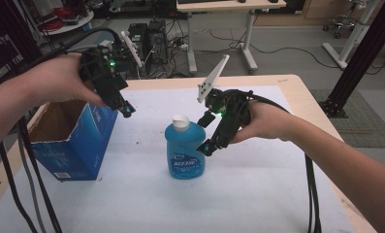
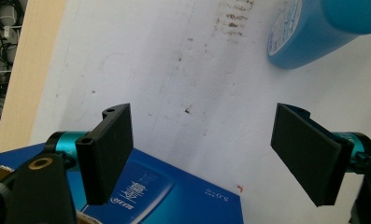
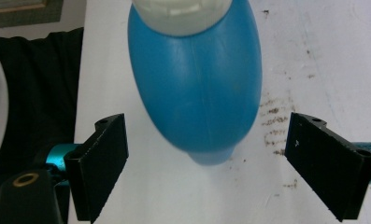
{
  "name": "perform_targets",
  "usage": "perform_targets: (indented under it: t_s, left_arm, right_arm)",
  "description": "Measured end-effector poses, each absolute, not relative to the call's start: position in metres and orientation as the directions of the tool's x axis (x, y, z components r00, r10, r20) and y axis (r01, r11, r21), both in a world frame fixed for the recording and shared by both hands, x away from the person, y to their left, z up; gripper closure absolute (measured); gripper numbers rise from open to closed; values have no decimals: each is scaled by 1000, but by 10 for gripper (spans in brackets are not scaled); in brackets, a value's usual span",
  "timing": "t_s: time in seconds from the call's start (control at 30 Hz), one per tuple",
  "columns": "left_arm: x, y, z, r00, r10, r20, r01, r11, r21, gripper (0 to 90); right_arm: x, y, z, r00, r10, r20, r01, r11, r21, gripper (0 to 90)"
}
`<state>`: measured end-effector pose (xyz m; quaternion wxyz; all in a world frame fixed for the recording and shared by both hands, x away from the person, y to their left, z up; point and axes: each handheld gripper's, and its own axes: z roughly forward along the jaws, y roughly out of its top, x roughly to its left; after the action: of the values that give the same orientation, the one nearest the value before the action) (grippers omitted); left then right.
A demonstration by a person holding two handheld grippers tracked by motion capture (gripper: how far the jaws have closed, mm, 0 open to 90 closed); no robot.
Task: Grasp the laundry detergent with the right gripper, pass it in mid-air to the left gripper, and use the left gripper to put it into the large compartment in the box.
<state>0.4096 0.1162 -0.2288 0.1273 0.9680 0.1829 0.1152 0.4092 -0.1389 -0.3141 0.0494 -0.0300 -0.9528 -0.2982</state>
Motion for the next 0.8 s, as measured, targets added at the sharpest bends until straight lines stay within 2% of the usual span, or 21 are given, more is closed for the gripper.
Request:
perform_targets:
  t_s: [0.5,0.6,0.8]
  left_arm:
    - [409,117,-228,905,385,179,325,-900,291,213]
    - [408,117,-228,903,392,177,331,-896,297,212]
    - [408,118,-228,902,394,176,332,-895,298,213]
  right_arm:
    - [403,-120,-325,-998,28,57,54,836,547,134]
    - [402,-119,-327,-998,18,58,46,838,544,174]
    - [403,-119,-327,-999,22,43,42,836,548,177]
